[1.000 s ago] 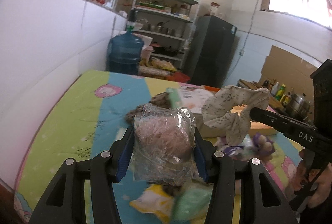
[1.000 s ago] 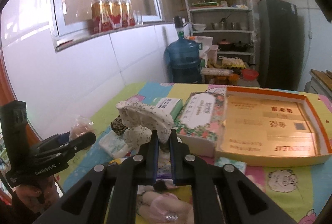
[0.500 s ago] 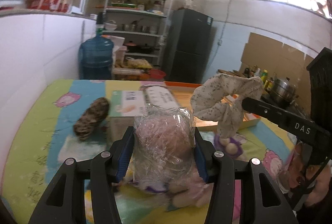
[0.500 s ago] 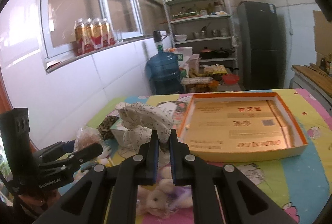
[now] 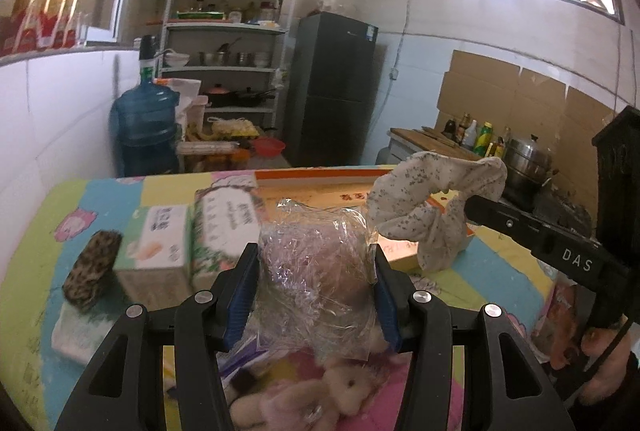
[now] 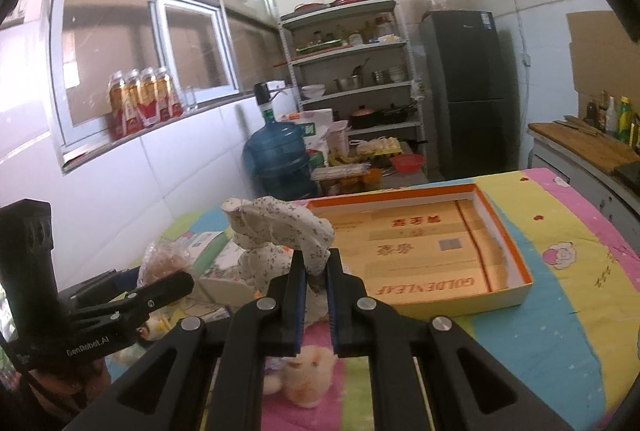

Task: Organize soft objects
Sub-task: 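Carry the bag and the cloth with both grippers over the orange-rimmed box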

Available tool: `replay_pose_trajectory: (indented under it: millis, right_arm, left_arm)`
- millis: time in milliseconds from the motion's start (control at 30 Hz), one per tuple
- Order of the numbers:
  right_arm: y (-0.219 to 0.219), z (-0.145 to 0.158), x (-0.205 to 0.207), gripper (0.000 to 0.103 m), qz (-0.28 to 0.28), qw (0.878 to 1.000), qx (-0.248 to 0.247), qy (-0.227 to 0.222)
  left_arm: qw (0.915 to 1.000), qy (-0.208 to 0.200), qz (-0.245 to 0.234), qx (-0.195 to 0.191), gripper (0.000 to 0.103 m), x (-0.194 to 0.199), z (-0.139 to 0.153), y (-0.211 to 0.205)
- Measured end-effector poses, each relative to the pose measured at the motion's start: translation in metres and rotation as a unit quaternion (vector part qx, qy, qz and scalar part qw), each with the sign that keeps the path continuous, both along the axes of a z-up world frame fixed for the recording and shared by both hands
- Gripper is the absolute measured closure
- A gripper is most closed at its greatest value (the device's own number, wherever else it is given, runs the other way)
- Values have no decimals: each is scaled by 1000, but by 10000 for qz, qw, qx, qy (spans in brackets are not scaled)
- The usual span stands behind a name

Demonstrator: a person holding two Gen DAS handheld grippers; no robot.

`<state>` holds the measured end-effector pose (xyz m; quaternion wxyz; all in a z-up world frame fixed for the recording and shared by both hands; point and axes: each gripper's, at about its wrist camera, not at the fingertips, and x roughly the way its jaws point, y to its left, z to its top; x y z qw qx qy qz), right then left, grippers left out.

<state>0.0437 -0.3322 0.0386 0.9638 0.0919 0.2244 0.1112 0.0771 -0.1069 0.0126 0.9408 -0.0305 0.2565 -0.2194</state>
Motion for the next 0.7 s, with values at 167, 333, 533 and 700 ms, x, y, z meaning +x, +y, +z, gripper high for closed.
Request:
replay_pose_trajectory:
  millis: [167,333,533,700]
  right_arm:
    - [-26,-1,6,93,-115,9999,22,-43]
    - [-48,-4,15,93,-226,9997,13,-60]
    - [-75,-10,33,93,-373,9993,16,-50]
    - [-92,-17,51,93,-448,9990,58,2]
  left_arm:
    - [10000,15,-60,-14,49,17,5,-23]
    - [9998,141,-135,11,49,39,4,-48]
    - [9995,291,-150,-24,49,68,1,-75]
    - [9985,519,-122,-97,49,94,-4,-95]
